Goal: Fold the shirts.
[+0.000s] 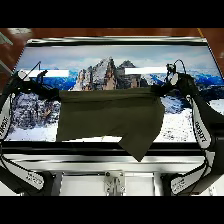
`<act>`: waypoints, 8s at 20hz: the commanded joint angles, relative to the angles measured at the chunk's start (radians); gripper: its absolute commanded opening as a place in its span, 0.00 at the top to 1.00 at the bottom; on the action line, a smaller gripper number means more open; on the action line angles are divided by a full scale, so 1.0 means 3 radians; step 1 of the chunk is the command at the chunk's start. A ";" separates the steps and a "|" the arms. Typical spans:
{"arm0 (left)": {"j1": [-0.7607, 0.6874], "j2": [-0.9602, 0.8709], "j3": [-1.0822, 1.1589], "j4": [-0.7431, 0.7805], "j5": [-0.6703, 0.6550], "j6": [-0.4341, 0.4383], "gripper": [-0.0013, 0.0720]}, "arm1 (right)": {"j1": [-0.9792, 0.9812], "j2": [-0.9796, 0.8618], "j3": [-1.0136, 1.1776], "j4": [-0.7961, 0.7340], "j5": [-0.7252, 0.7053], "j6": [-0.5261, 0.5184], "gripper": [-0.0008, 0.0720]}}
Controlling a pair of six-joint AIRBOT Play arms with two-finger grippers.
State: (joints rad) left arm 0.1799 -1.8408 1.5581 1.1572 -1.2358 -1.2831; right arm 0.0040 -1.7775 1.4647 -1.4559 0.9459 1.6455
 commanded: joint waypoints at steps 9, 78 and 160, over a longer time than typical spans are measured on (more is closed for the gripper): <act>0.0136 0.0100 0.0210 0.0081 -0.1003 -0.0341 0.34 | -0.0065 0.0441 0.0058 -0.0278 0.0490 -0.0153 0.13; 0.0215 0.0348 -0.0619 -0.1119 0.0281 -0.0027 0.93 | -0.0476 0.0333 -0.0314 0.1839 -0.0251 -0.0820 0.89; 0.0024 0.1839 0.0482 -0.0689 -0.0310 -0.0390 0.93 | 0.1503 -0.0207 -0.0219 0.4206 -0.0587 -0.1474 0.11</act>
State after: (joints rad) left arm 0.1726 -1.3182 1.7065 0.9432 -1.3094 -1.3998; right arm 0.4953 -1.8320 1.3983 -0.2279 0.6571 1.2556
